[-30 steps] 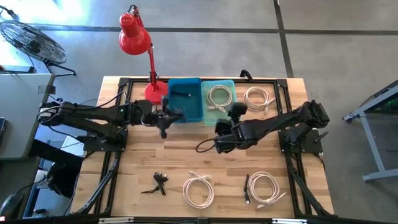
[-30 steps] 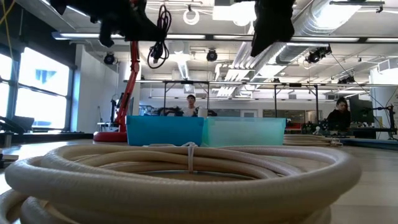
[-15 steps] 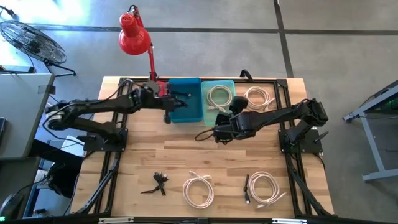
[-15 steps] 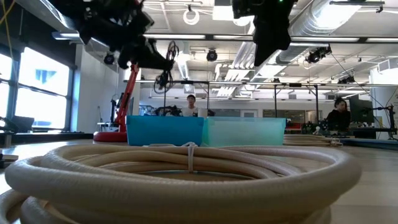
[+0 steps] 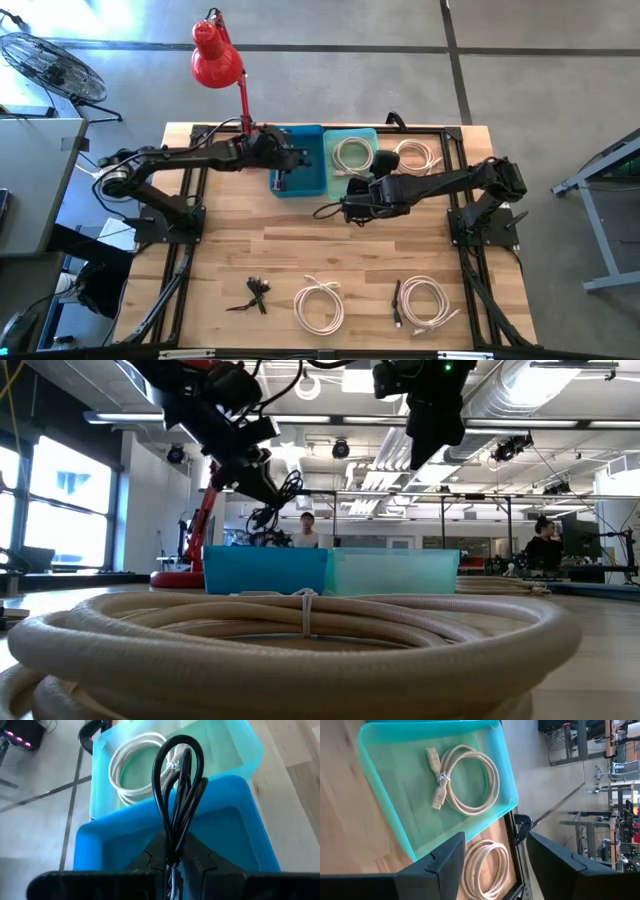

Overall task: Pick & Place USB Port
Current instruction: Put the black USB cable into the blue bin, then put the brown HDMI cable into the green bin

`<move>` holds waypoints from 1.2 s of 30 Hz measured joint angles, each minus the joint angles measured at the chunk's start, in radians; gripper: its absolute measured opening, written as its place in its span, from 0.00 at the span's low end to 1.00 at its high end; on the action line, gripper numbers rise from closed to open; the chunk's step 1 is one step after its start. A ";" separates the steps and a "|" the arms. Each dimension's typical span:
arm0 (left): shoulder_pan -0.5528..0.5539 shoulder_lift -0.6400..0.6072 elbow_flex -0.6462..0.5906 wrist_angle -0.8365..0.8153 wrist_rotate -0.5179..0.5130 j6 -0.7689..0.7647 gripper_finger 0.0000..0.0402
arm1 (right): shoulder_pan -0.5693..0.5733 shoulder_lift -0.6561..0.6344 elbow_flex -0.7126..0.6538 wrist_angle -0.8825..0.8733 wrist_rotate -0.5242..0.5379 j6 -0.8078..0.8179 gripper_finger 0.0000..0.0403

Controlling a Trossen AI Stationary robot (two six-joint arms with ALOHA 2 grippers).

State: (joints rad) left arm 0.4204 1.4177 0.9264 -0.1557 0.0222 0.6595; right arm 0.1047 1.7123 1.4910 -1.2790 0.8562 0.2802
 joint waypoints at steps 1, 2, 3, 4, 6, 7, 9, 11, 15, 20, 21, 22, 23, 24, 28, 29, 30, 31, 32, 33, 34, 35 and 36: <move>-0.001 0.005 0.007 0.007 0.002 0.009 0.06 | 0.000 0.000 0.000 -0.003 0.000 0.001 0.51; 0.000 0.009 0.012 0.006 0.001 0.013 0.06 | 0.000 0.000 0.000 -0.004 0.000 0.001 0.51; 0.006 0.014 0.015 0.005 -0.004 0.014 0.06 | 0.000 0.000 0.000 -0.004 0.000 0.002 0.51; 0.012 0.020 0.017 0.005 -0.006 0.013 0.06 | 0.000 0.000 0.000 -0.004 0.000 0.007 0.51; 0.026 0.039 0.017 0.004 -0.008 0.003 0.06 | 0.000 0.000 0.000 -0.004 -0.001 0.013 0.51; 0.035 0.050 0.017 0.003 -0.010 -0.001 0.06 | 0.000 0.000 0.000 -0.004 -0.006 0.016 0.51; 0.056 0.076 0.017 -0.001 -0.011 -0.002 0.06 | 0.000 0.000 0.000 -0.004 -0.024 0.026 0.51; 0.083 0.101 0.017 -0.001 -0.010 -0.002 0.06 | 0.000 0.000 0.000 -0.005 -0.028 0.031 0.51; 0.135 0.149 0.017 0.005 0.020 -0.002 0.06 | 0.000 0.000 0.000 -0.005 -0.029 0.031 0.51; 0.173 0.191 0.017 0.000 0.030 -0.002 0.06 | -0.001 0.000 0.000 -0.005 -0.027 0.031 0.51; 0.178 0.199 0.017 -0.003 0.042 -0.002 0.06 | -0.001 0.000 0.000 -0.005 -0.023 0.031 0.51; 0.179 0.206 0.017 -0.002 0.056 -0.002 0.06 | -0.001 0.000 0.000 -0.005 -0.018 0.030 0.51; 0.179 0.211 0.017 -0.001 0.072 -0.002 0.06 | -0.001 0.000 0.000 -0.004 -0.015 0.030 0.51; 0.178 0.215 0.017 -0.001 0.083 0.002 0.06 | -0.001 0.000 0.000 -0.004 -0.012 0.030 0.51; 0.174 0.216 0.017 -0.001 0.096 0.018 0.14 | -0.001 0.000 0.000 -0.004 0.000 0.030 0.51; 0.173 0.216 0.017 -0.001 0.095 0.018 0.18 | -0.001 0.000 0.000 -0.004 0.000 0.030 0.51; 0.168 0.216 0.017 -0.001 0.092 0.018 0.23 | -0.001 0.000 0.000 -0.004 0.000 0.030 0.51; 0.168 0.216 0.017 0.001 0.085 0.018 0.28 | -0.001 0.000 0.000 -0.004 -0.001 0.030 0.51; 0.168 0.216 0.017 0.001 0.075 0.018 0.32 | -0.001 0.000 0.000 -0.004 -0.002 0.030 0.51; 0.168 0.216 0.017 0.001 0.066 0.018 0.37 | -0.001 0.000 0.000 -0.004 -0.004 0.030 0.51; 0.168 0.216 0.017 0.001 0.061 0.017 0.40 | -0.001 0.000 0.000 -0.005 -0.007 0.030 0.51; 0.168 0.216 0.017 0.001 0.058 0.017 0.44 | -0.001 0.000 0.000 -0.005 -0.009 0.030 0.51; 0.168 0.216 0.017 0.000 0.057 0.017 0.47 | -0.001 0.000 0.000 -0.007 -0.008 0.030 0.51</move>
State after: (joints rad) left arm 0.5888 1.6341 0.9432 -0.1553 0.0794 0.6762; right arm 0.1040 1.7123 1.4910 -1.2857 0.8484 0.3099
